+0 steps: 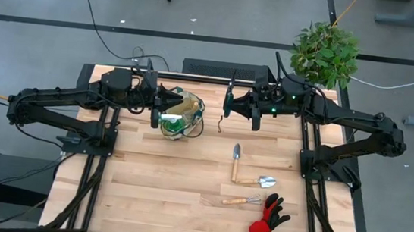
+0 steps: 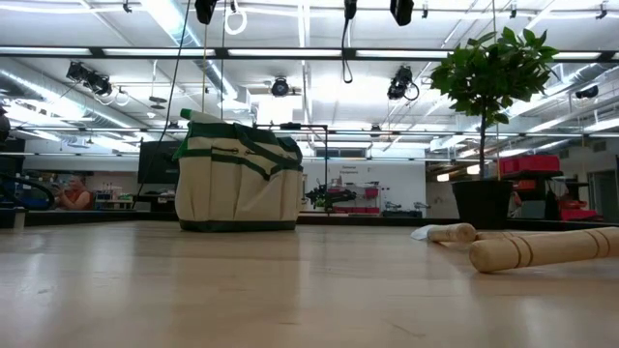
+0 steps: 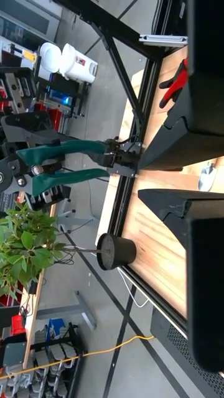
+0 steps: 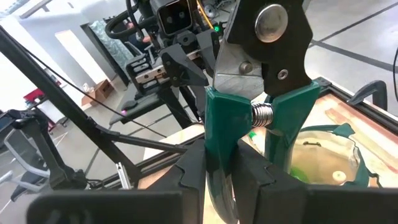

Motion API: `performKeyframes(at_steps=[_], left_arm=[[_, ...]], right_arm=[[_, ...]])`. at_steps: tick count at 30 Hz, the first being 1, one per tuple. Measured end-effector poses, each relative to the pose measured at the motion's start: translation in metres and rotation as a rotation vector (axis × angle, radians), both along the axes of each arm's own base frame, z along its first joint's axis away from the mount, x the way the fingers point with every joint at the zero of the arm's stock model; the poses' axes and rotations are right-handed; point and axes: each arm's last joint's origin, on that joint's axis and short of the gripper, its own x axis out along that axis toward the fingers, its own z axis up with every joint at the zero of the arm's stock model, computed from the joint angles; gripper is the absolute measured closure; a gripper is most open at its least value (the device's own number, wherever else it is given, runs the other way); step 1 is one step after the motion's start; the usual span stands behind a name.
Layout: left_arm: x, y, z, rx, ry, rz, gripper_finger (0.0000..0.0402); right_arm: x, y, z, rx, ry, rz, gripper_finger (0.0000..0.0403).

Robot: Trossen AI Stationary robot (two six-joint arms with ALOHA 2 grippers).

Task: Pick & Place Garden tools in Gardening bag
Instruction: Put the green shear scissors into the gardening bag

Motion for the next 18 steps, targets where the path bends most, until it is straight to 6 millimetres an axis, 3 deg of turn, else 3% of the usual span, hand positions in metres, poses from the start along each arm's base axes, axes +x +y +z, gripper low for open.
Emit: performKeyframes(at_steps=[18], left_arm=[[0.0000,0.0000,0.0000,0.000,-0.001,0.000,0.0337]], right_arm=[[-0.0002,0.0001,-0.0021,-0.016,0.020,0.004,0.0352]])
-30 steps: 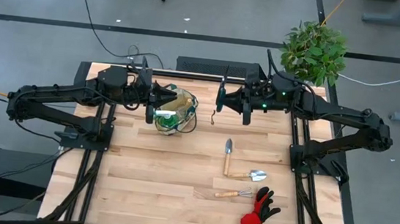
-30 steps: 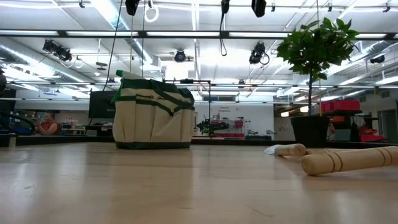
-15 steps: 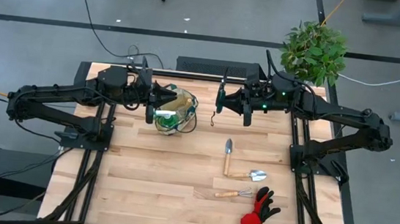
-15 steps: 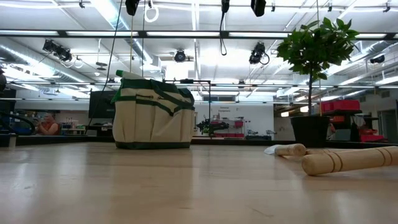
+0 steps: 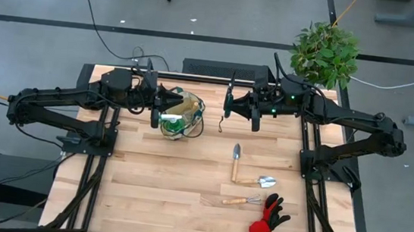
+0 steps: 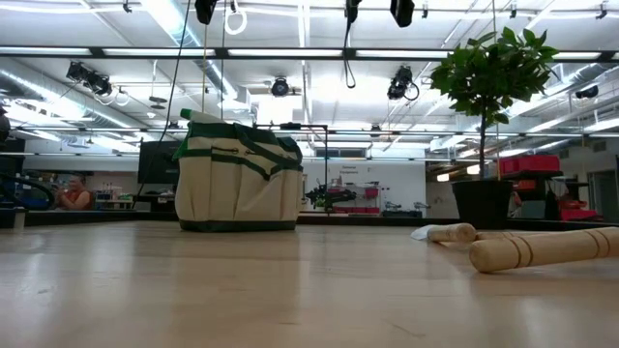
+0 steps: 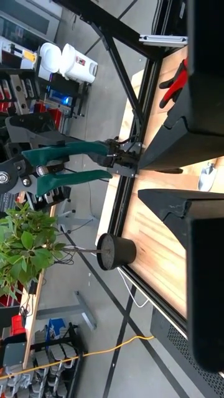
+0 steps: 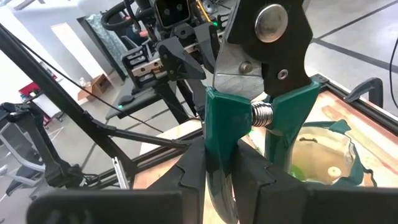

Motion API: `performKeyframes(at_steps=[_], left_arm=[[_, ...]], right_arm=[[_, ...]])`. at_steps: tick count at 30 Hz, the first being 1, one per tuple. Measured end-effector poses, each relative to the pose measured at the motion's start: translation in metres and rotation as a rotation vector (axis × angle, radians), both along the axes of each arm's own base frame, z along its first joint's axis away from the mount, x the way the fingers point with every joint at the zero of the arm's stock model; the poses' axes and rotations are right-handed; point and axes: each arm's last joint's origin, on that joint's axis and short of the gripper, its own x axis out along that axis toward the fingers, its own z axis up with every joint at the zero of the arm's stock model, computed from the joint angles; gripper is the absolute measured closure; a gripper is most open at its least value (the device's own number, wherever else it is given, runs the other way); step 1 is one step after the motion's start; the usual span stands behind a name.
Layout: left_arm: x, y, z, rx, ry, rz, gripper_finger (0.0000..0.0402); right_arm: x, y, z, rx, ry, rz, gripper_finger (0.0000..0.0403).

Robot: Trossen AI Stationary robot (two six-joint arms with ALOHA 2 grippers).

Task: Pick & Place Garden tools in Gardening bag
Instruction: Put the green shear scissors into the gardening bag

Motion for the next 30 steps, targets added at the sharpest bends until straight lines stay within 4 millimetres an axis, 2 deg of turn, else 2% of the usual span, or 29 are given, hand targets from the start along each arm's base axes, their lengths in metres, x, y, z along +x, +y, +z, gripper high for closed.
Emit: performKeyframes(at_steps=[26,30], left_arm=[[-0.0001,0.0000,0.0000,0.000,0.000,0.000,0.0337],[0.0000,0.0000,0.0000,0.000,0.000,0.000,0.0337]], right_arm=[[-0.0007,-0.0009,-0.0031,-0.024,0.031,0.000,0.0352],[-0.0004,-0.0009,-0.0018,0.019,0.019,-0.008,0.0352]])
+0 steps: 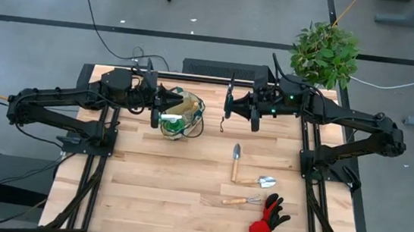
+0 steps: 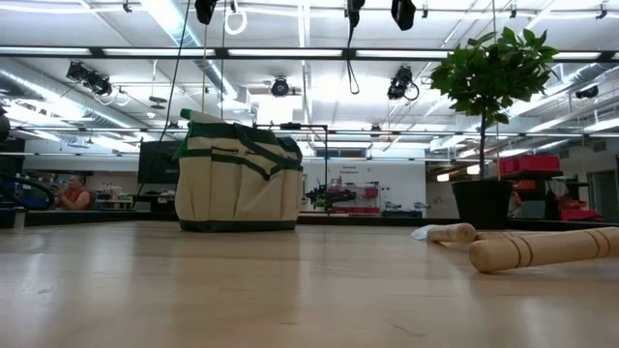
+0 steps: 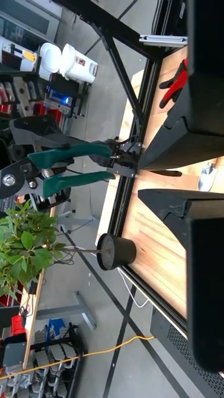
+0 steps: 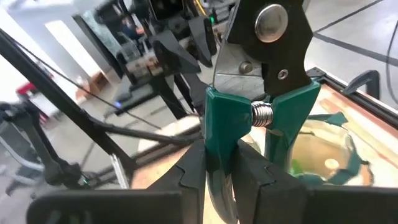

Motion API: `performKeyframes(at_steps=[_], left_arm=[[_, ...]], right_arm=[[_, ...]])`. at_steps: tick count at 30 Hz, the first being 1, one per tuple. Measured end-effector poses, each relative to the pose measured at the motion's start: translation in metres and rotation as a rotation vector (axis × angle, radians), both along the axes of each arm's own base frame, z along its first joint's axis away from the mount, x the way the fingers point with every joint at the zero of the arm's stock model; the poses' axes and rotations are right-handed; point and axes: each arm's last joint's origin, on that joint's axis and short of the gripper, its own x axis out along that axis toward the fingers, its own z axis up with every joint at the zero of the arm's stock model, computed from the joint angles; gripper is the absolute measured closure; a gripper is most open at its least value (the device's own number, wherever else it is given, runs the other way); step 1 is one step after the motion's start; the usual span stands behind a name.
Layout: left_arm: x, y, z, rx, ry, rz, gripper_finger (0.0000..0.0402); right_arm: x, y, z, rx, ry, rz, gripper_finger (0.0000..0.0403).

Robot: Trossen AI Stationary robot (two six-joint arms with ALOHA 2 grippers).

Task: Pick & Place Garden tools in Gardening bag
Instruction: Put the green shear scissors into the gardening bag

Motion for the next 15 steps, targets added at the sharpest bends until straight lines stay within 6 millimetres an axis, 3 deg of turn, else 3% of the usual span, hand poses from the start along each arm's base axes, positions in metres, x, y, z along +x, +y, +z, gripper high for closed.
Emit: performKeyframes(at_steps=[15], left_arm=[[0.0000,0.0000,0.0000,0.000,0.000,0.000,0.0337]], right_arm=[[0.0059,-0.0032,-0.0002,0.217,-0.021,-0.009,0.0352]])
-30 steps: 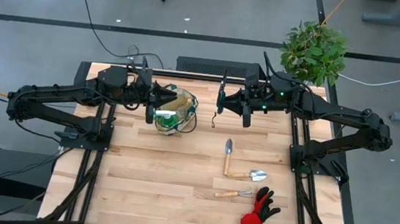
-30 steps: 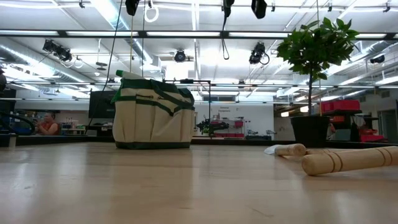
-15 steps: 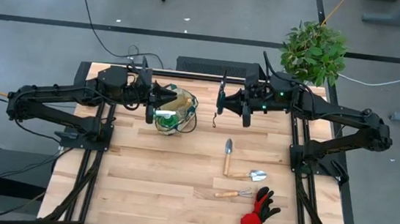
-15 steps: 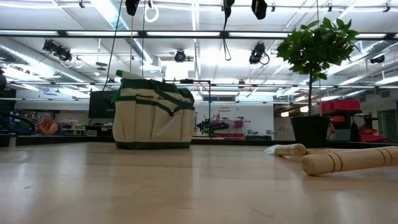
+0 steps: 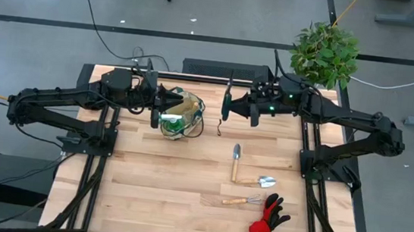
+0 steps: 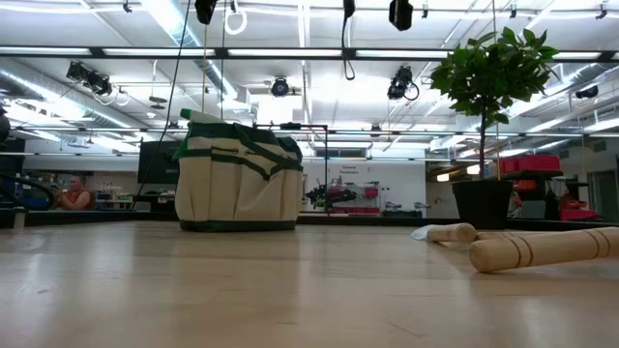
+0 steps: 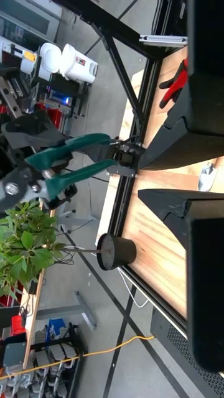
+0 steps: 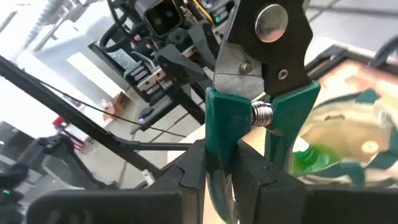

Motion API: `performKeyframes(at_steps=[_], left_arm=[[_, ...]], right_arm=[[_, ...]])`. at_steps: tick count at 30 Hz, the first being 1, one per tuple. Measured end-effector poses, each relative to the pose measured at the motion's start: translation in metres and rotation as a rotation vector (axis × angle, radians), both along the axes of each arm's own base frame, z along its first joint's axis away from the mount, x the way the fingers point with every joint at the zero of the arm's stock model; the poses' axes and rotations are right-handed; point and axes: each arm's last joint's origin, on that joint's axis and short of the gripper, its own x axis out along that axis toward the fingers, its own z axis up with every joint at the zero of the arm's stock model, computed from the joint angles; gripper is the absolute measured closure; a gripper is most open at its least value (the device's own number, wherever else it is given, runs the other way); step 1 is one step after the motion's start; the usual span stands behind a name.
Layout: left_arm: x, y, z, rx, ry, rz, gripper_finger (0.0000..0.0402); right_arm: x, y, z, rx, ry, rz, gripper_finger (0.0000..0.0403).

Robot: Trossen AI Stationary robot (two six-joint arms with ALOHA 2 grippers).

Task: Pick & Place Garden tools in Gardening bag
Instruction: Put the green shear scissors into the gardening bag

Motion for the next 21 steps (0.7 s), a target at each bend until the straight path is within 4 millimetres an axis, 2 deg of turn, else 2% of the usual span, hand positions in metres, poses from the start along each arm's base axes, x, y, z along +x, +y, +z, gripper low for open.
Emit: performKeyframes(at_steps=[6,21], left_arm=[[0.000,0.000,0.000,0.000,0.000,0.000,0.0337],[0.000,0.000,0.000,0.004,0.001,0.000,0.0337]], right_arm=[[0.006,-0.006,-0.007,0.135,0.036,-0.007,0.0352],[0.024,-0.028,-0.031,0.279,0.128,-0.070,0.0352]])
